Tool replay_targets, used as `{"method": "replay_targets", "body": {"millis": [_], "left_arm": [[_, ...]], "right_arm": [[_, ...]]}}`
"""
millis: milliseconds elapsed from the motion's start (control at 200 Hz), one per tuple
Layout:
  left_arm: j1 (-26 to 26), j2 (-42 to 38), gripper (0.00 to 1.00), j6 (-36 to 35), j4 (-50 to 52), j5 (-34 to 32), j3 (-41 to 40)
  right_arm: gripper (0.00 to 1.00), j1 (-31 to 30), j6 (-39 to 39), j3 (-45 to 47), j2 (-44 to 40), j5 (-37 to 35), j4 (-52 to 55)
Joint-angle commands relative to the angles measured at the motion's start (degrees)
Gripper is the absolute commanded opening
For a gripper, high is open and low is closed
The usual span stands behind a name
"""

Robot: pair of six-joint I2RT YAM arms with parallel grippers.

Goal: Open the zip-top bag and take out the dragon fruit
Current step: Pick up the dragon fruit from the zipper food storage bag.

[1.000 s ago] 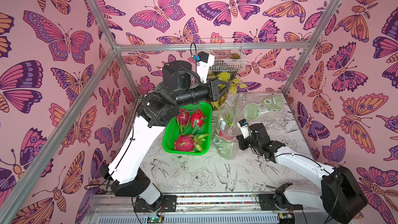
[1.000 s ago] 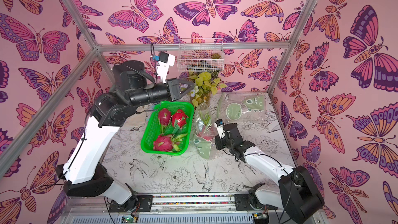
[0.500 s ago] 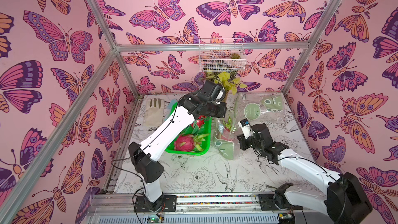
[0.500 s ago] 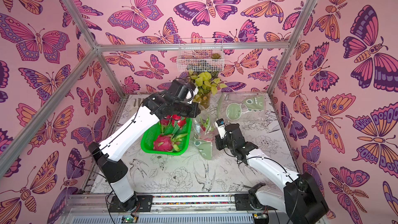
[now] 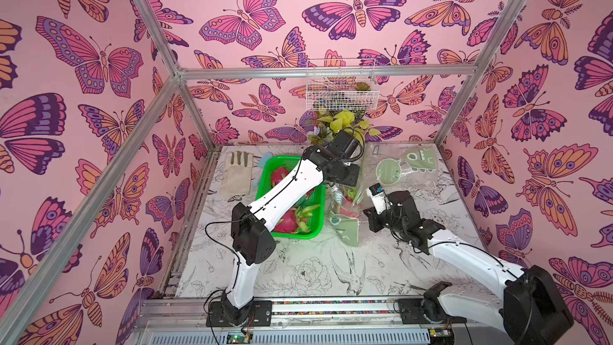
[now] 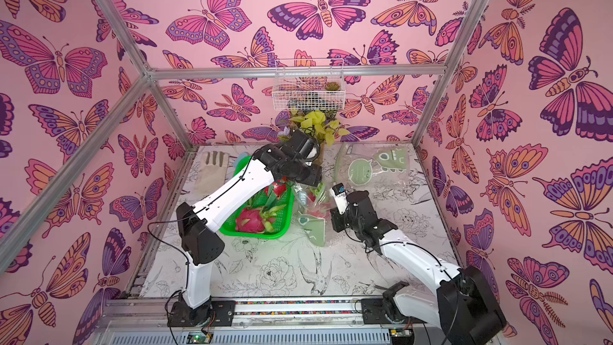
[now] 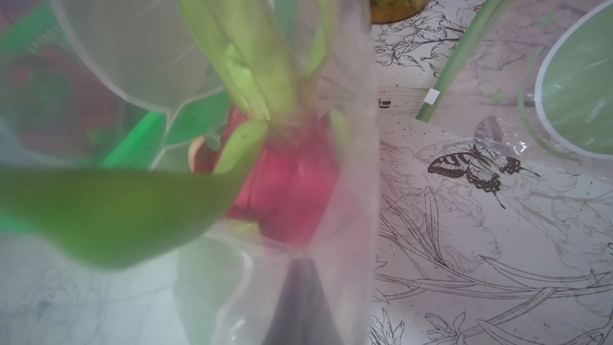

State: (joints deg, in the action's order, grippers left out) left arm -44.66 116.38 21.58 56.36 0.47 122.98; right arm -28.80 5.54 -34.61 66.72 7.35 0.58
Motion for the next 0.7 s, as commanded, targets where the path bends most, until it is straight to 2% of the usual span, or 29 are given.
{"method": "replay_targets", "body": {"millis": [0,75,160,461,596,696], "left_arm": [[-0.5,1.78,0.66,-0.97,2.88,-4.88,0.29],[-0.82,2.02,0.72,-1.58,3.04,-6.34,-0.69],[-0.78,2.71,0.74,-2.14,3.06,-5.13,-0.99],[-1.48,7.06,0.77,-4.07,2.79,4.05,1.53],[-1.65,8.28,0.77,-4.34,2.31,4.25,2.22],[-1.57,9.27,0.71,-4.1,1.75,3.42,2.24]], "right_arm": [[0.0,-0.03,-1.02,0.43,-1.16,0.32,-0.54],[0.0,-0.03,-1.06,0.59,-1.31,0.33,-0.49],[0.0,-0.03,-0.98,0.93,-1.24,0.06,-1.04],[0.0,-0.03,-0.84,0.63,-0.77,0.02,-1.2],[0.0,-0.03,-0.75,0.59,-0.67,-0.02,-1.19],[0.0,-0.03,-0.79,0.67,-0.77,-0.33,-1.13]]}}
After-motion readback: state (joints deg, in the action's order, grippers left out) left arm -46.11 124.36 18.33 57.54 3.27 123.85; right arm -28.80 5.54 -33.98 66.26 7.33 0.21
